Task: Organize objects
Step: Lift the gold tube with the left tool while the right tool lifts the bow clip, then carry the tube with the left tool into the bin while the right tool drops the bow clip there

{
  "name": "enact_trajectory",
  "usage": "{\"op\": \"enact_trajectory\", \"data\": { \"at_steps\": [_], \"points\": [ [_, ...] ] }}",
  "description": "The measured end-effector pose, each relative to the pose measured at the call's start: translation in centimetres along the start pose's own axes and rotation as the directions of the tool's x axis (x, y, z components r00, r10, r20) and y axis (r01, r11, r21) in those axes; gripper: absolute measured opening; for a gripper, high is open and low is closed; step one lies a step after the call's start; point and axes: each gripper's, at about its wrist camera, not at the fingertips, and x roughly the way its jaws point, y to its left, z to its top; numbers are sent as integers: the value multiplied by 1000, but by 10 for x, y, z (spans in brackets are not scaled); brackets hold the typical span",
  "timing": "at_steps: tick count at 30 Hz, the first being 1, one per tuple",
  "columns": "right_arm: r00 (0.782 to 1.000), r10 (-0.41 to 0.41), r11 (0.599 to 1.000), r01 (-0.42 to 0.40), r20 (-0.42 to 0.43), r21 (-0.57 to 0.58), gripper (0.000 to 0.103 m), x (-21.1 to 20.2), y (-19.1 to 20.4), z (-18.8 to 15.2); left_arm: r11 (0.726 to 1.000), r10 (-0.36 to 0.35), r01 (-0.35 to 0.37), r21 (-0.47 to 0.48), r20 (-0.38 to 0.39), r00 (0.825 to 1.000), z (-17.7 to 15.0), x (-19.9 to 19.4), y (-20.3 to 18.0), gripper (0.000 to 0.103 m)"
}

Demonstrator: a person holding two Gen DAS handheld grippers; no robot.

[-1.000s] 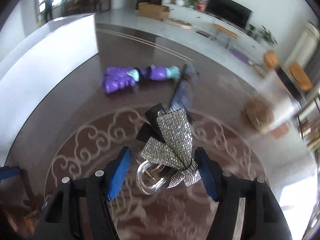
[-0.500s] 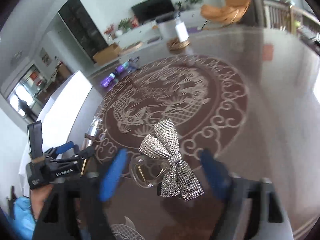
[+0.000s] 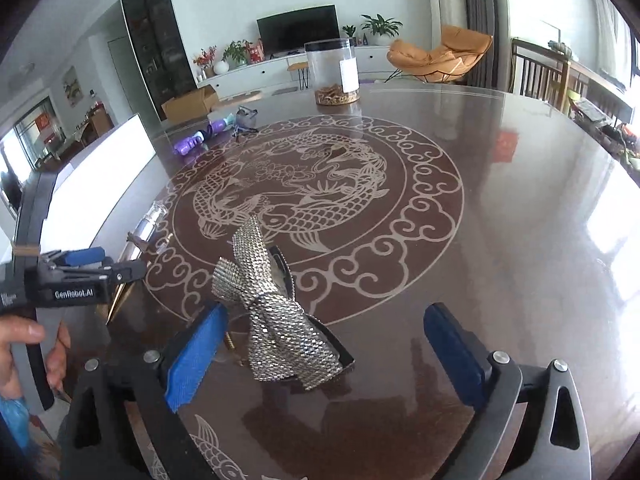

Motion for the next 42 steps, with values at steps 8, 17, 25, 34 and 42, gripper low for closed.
{"op": "enact_trajectory", "data": {
  "at_steps": [8,17,25,34,42],
  "points": [
    [993,102,995,-102,52,-7,99,-17,4,1,999,-22,18,45,95,995,-20,-21,-13,27],
    [999,-49,959,47,-1,-278,99,2,58,-11,999,-8,2,48,111,994,-25,-23,-14,28],
    [999,-39,969,28,-39,-247,99,6,48,-8,998,0,-6,57,118,993,-28,-22,-16,28],
    [972,28,932,-110,-234,-345,55,32,48,14,996,-83,85,-15,109,991,-35,-29,-6,27],
    [977,92,978,-125,-192,-169,53,-11,36,11,982,-183,187,-3,196,963,-66,-83,-8,27]
  ]
}}
